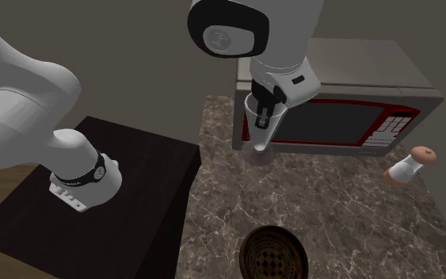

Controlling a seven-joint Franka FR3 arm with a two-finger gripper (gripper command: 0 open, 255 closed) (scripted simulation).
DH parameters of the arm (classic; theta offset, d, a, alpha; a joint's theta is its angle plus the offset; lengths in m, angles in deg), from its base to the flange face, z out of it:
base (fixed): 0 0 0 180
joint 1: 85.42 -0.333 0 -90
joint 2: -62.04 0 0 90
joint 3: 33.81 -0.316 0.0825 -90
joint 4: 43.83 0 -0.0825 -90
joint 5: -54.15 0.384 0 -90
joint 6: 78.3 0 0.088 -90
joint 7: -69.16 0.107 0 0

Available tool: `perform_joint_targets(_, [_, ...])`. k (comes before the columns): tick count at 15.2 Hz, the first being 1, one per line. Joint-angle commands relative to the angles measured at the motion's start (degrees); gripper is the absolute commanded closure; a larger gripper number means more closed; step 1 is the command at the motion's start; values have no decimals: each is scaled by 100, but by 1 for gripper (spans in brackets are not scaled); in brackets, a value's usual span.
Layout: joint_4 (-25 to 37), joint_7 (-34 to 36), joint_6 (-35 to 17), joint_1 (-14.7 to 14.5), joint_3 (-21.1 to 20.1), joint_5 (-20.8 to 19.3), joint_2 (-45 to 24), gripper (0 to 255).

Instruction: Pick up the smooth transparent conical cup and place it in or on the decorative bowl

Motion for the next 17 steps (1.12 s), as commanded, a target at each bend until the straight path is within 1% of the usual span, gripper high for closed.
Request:
perform_joint_targets(1, [127,-236,189,129,162,-41,15,255])
perform_joint_targets(9, [886,-1147,865,638,781,-230,-256,255])
perform_joint_targets(17, [2074,-1971,1595,1117,1298,-357,-876,255])
